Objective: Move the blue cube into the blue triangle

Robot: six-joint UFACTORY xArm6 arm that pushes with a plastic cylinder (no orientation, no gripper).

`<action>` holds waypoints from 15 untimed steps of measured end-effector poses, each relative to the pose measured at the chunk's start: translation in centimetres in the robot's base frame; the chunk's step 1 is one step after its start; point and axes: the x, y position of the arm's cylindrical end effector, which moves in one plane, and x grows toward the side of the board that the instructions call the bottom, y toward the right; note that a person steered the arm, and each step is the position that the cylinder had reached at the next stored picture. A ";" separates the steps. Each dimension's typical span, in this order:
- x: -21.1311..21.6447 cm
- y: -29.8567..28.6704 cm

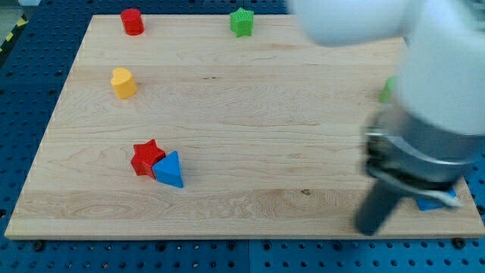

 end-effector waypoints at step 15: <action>-3.3 5.2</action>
